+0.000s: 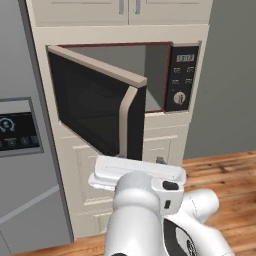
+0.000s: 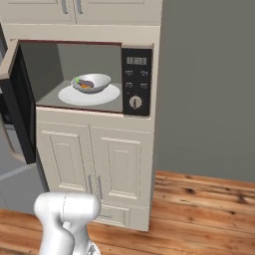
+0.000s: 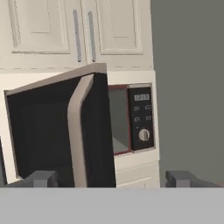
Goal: The microwave is finished heating the shrimp and eggplant. Take the bowl containing the food and place it on the dining counter.
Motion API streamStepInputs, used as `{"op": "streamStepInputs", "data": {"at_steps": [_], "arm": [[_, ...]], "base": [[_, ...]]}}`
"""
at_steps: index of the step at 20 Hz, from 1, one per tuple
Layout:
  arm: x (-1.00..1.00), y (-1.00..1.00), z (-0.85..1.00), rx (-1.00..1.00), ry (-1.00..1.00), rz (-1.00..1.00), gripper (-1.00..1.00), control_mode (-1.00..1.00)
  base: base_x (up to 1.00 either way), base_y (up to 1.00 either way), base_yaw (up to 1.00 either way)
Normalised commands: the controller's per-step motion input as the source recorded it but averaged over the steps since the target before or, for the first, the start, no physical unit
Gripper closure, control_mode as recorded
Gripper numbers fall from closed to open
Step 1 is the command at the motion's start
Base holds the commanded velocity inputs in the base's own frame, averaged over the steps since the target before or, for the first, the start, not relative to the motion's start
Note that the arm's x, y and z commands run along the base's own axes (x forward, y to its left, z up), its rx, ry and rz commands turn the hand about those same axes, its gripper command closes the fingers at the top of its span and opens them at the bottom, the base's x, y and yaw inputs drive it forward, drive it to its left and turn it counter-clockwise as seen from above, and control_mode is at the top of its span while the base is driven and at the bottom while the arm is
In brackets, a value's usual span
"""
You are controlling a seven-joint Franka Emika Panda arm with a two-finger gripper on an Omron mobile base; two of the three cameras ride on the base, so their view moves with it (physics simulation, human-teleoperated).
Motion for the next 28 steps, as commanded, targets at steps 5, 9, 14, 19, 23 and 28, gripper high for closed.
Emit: {"op": "streamStepInputs", "data": {"at_steps": [5, 9, 14, 19, 23, 28], "arm": [[-0.05, -1.00, 0.19, 0.23, -0.26, 0.13, -1.00, -1.00], [0.00, -1.00, 0.08, 0.24, -0.26, 0.16, -1.00, -1.00], [0.05, -1.00, -0.07, 0.26, -0.11, 0.19, -1.00, -1.00], [0.27, -1.00, -0.15, 0.27, 0.00, 0.27, -1.00, -1.00], [0.63, -0.84, -0.16, 0.26, 0.12, 0.38, -1.00, -1.00], [0.51, -0.37, -0.52, 0.24, 0.32, 0.55, -1.00, -1.00]], "base": [[0.00, 0.00, 0.00], [0.00, 0.00, 0.00], [0.00, 0.00, 0.00], [0.00, 0.00, 0.00], [0.00, 0.00, 0.00], [0.00, 0.00, 0.00]]}}
